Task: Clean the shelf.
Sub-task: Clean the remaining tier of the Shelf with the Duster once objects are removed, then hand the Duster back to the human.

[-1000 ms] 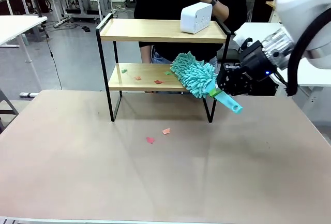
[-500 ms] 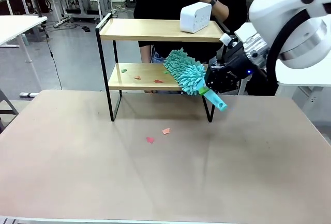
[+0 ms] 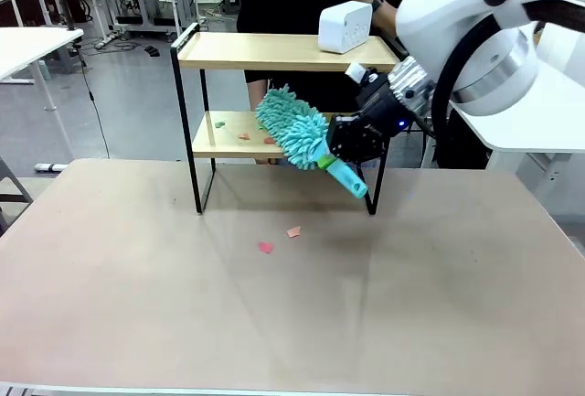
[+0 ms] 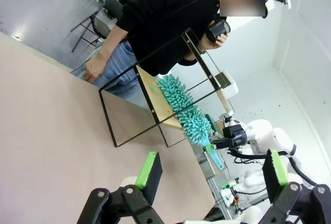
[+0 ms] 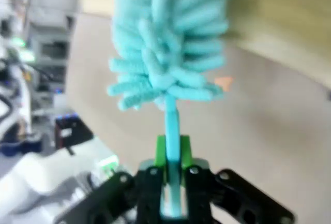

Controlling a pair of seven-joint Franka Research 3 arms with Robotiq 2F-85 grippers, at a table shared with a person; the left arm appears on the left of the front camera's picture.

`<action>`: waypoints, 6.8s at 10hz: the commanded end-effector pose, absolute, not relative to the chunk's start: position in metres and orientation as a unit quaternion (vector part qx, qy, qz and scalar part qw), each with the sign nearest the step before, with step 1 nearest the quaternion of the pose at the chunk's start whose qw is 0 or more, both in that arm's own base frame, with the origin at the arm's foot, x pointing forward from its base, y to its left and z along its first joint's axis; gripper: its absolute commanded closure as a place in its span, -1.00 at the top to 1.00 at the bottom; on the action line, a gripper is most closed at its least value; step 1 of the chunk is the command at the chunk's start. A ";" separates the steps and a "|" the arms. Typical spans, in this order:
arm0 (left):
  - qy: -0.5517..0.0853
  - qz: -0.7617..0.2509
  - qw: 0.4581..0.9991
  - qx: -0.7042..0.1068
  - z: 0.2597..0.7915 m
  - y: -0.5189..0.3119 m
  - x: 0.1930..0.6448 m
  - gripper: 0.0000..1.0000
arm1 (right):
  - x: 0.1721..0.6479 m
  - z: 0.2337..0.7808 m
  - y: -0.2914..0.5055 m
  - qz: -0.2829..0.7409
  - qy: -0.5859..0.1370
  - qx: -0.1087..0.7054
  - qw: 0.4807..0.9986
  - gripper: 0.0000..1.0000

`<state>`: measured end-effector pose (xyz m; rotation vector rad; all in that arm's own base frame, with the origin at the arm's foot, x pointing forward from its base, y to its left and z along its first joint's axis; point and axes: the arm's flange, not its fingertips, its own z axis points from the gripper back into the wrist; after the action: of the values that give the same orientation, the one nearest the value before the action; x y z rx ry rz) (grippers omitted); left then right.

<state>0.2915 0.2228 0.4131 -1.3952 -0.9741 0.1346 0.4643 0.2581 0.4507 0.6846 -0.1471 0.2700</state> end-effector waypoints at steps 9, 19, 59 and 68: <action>-0.435 0.050 0.655 -0.615 0.412 0.217 0.287 1.00 | 0.434 0.445 0.312 0.203 -0.067 0.342 0.915 -0.91; -0.435 0.050 0.655 -0.615 0.412 0.217 0.287 1.00 | 0.381 0.471 0.244 0.340 0.051 0.416 0.842 -0.91; -0.359 -0.029 0.673 -0.646 0.429 0.201 0.301 1.00 | 0.245 0.452 -0.236 0.026 -0.022 0.671 0.740 -0.75; -0.168 -0.271 0.722 -0.615 0.482 -0.001 0.287 1.00 | 0.234 0.583 0.001 0.374 0.117 0.488 0.780 -0.75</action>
<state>0.2842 -0.0460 0.4970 -1.4013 -0.3430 -0.7315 0.2303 0.0189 0.5623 1.0614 0.3009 0.8386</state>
